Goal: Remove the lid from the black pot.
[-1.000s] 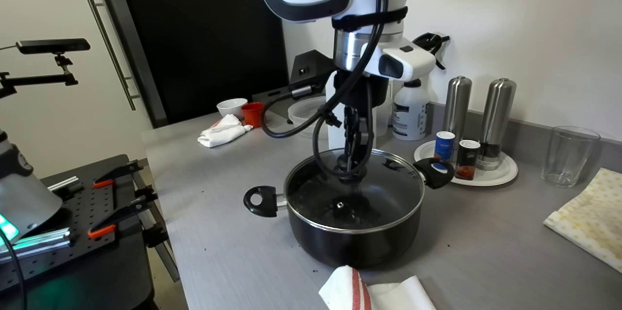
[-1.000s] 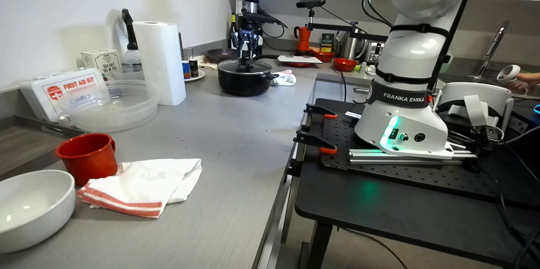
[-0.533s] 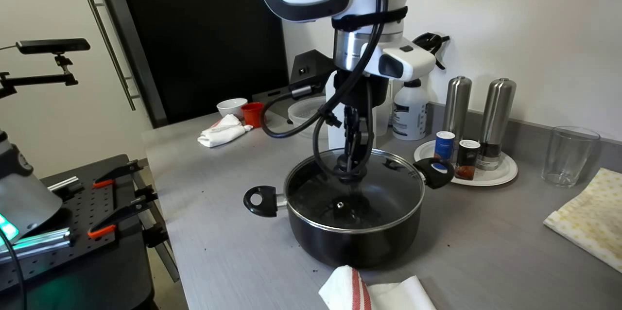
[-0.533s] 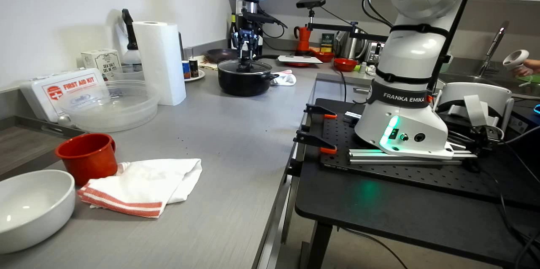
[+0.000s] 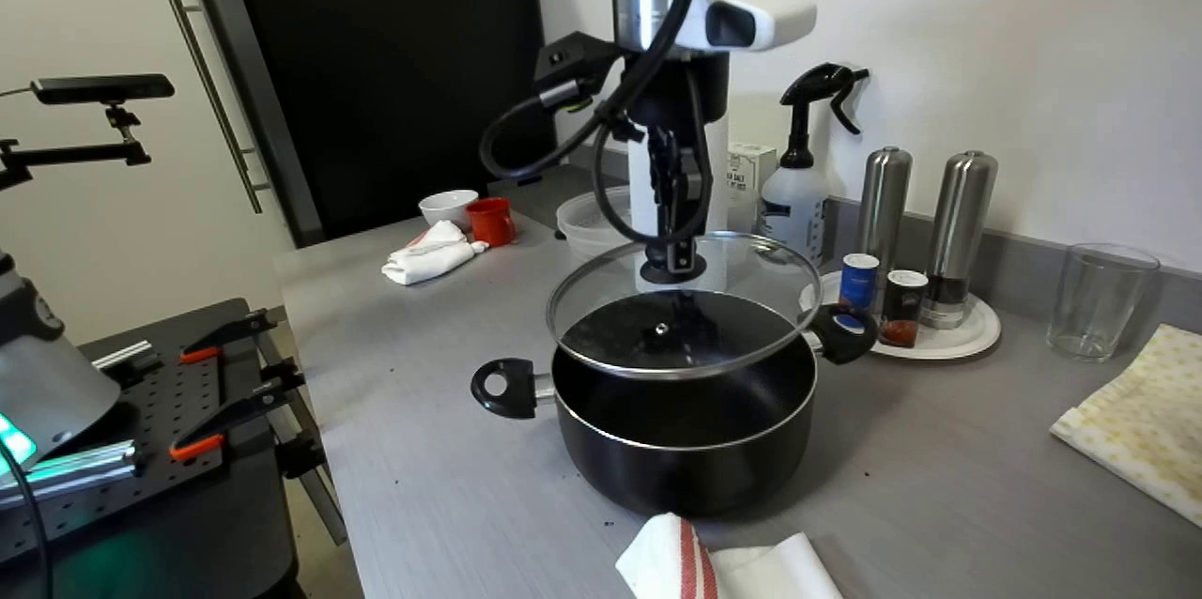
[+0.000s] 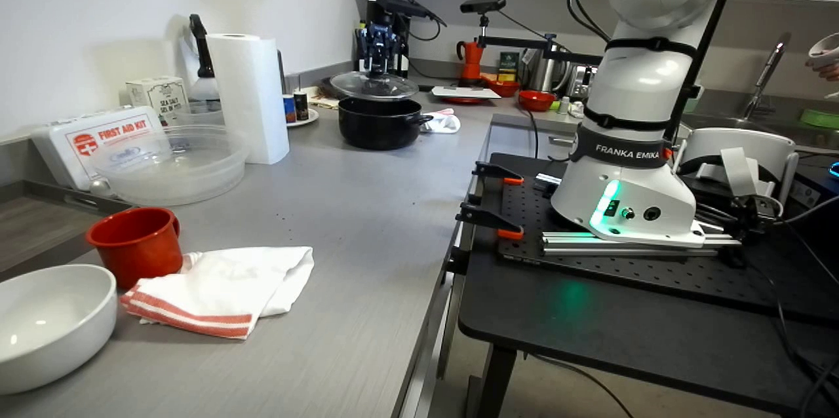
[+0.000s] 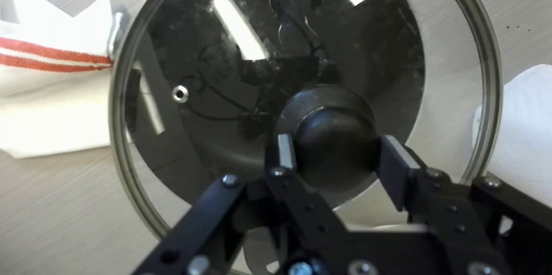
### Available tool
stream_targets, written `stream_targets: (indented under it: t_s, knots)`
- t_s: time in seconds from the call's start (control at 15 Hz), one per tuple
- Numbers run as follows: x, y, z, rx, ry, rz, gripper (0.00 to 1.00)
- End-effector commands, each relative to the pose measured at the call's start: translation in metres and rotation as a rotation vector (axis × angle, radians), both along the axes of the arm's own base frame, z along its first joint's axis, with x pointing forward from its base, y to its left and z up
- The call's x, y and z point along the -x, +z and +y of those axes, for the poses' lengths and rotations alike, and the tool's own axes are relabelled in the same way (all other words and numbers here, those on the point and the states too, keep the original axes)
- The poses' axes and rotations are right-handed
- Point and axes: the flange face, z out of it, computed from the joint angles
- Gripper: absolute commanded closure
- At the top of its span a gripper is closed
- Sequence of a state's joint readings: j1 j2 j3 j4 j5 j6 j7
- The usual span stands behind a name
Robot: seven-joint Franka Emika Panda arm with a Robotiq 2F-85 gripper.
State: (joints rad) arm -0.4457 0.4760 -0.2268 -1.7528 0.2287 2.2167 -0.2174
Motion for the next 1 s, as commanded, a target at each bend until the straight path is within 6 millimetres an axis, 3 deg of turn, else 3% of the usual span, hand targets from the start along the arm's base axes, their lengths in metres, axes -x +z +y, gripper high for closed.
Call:
stream_targets:
  t_s: [0.0, 0.33, 0.93]
  knots:
    - [0.019, 0.042, 0.039, 0.044, 0.091, -0.038, 0.75]
    - [0.022, 0.049, 0.103, 0.071, 0.231, -0.006, 0.75]
    - [0.022, 0.010, 0.253, 0.107, 0.556, 0.095, 0.75]
